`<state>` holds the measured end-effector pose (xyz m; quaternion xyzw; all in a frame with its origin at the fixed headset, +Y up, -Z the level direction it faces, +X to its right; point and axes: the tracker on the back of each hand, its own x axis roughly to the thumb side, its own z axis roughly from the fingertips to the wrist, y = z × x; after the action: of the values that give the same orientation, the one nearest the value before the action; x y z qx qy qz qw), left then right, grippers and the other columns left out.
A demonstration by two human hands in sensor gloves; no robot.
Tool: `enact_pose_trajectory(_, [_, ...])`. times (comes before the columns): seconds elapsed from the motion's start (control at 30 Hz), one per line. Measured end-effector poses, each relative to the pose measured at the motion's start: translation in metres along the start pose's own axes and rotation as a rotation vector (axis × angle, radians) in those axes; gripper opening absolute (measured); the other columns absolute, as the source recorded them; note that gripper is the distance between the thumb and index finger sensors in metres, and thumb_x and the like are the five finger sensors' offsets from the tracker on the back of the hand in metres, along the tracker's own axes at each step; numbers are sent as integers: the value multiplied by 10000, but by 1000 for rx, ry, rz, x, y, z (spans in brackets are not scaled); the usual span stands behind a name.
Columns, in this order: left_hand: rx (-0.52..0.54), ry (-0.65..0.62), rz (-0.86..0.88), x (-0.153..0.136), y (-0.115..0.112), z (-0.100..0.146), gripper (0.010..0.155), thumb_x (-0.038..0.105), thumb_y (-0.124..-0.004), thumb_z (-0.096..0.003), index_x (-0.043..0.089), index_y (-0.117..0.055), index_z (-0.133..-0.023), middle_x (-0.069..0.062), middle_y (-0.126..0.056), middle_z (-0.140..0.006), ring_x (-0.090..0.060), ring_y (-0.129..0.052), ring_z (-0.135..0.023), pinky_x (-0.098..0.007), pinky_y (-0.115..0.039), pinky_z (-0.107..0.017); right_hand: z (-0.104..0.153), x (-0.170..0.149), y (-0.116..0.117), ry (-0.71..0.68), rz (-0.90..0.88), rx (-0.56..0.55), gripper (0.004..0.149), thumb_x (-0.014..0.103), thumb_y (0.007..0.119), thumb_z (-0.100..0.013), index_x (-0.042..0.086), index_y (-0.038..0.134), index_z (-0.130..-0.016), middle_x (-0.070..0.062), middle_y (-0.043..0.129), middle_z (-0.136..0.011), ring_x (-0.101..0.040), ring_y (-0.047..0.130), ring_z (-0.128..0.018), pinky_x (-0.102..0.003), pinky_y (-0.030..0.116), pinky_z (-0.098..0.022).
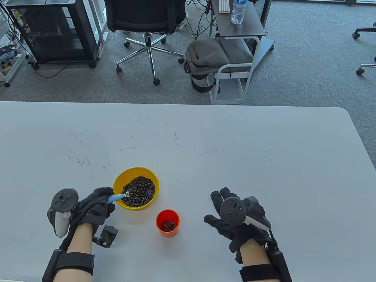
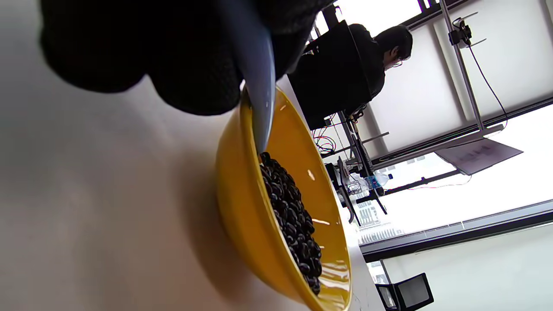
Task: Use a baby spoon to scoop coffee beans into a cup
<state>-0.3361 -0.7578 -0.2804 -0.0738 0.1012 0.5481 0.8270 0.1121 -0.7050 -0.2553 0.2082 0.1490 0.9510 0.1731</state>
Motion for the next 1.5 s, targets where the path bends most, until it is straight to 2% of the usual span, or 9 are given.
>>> enact_pose_trajectory(0.4, [-16, 45, 167, -10, 3, -1, 444, 83, -603, -571, -11, -711, -991, -366, -740, -896, -424, -925, -597, -599, -799, -464, -1, 0, 1, 1, -3, 8, 810, 549, 623, -598, 11, 306, -1115, -397, 234, -1104, -657, 355, -915, -742, 424, -639])
enact_pose_trajectory(0.77, [-12, 23, 162, -7, 4, -1, 439, 86, -601, -572, 0, -713, -988, -357, -742, -900, -419, -924, -596, -596, -799, -465, -1, 0, 1, 4, -7, 13, 810, 548, 622, -599, 11, 306, -1115, -397, 234, -1104, -657, 353, -915, -743, 423, -638])
enact_pose_trajectory(1.0, [-36, -47, 165, 5, 2, 1, 436, 90, -600, -574, 7, -714, -986, -354, -743, -899, -414, -925, -593, -592, -800, -464, -2, 0, 1, 4, -8, 10, 809, 548, 622, -599, 11, 306, -1115, -397, 235, -1104, -657, 355, -915, -742, 423, -638])
enact_pose_trajectory(1.3, [-146, -158, 184, 27, -11, 7, 433, 90, -603, -574, 9, -720, -983, -355, -750, -895, -413, -928, -587, -590, -803, -459, -2, -1, 1, 2, -11, 5, 811, 548, 623, -598, 10, 306, -1115, -398, 235, -1103, -657, 356, -914, -741, 424, -638])
enact_pose_trajectory(1.5, [-295, -221, 187, 40, -24, 12, 433, 88, -607, -575, 3, -727, -982, -360, -756, -890, -418, -930, -580, -594, -802, -456, -1, -1, 1, 1, -13, 3, 809, 548, 622, -599, 11, 307, -1114, -398, 236, -1103, -658, 355, -914, -741, 424, -639])
